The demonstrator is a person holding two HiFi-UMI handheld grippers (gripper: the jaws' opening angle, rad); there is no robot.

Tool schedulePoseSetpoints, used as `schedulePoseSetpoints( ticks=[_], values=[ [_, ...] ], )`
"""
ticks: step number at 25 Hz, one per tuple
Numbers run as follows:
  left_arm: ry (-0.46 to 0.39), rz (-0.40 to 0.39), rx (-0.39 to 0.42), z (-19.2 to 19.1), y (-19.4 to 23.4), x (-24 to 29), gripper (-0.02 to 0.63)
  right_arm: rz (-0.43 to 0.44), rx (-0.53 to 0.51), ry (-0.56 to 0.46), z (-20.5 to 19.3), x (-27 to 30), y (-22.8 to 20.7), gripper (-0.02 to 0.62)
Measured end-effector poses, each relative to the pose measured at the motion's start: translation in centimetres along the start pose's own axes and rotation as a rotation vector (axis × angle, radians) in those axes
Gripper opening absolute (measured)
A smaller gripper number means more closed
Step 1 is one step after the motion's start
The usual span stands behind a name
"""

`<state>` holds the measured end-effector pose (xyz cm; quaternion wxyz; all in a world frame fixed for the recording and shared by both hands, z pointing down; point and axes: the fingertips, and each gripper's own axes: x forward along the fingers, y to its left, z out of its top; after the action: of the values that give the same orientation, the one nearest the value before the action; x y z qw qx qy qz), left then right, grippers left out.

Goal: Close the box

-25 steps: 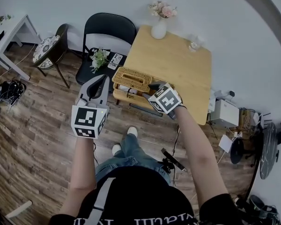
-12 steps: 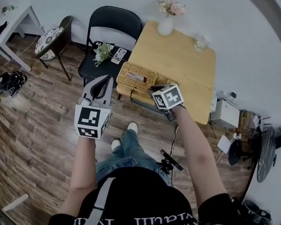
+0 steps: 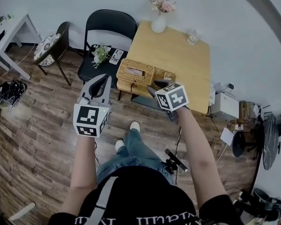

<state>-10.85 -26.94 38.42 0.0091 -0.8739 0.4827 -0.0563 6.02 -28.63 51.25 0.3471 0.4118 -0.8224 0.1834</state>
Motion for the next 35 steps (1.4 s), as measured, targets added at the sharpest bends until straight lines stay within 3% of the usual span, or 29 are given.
schedulePoseSetpoints(
  ticks=[2,12,15,17,19,30,35],
  values=[
    [-0.011,-0.006,0.003,0.4,-0.3,-0.6,0.014,-0.021,-0.005,-0.014,0.1,-1.7,0.9,0.225],
    [-0.086,-0.004,0.041,3.7,-1.2,-2.5,0.014,-0.196,-0.010,-0.245,3.5,-11.2,2.6,0.161],
    [-0.109,0.008,0.043,4.7,-1.0,-2.7,0.014,-0.251,-0.001,-0.317,4.3,-13.7,2.5,0.122],
    [-0.122,0.013,0.049,5.4,-1.2,-2.6,0.014,-0.302,-0.006,-0.354,4.7,-15.2,1.8,0.025],
    [-0.134,0.018,0.055,6.0,-1.5,-2.8,0.014,-0.342,-0.028,-0.375,5.0,-16.4,1.5,0.015],
    [-0.187,0.050,0.089,10.3,-3.9,-3.3,0.014,-0.360,-0.066,-0.652,8.4,-23.5,2.2,0.015],
    [-0.233,0.052,0.094,12.6,-4.9,-3.6,0.012,-0.379,-0.042,-0.760,8.1,-26.1,1.4,0.015]
  ],
)
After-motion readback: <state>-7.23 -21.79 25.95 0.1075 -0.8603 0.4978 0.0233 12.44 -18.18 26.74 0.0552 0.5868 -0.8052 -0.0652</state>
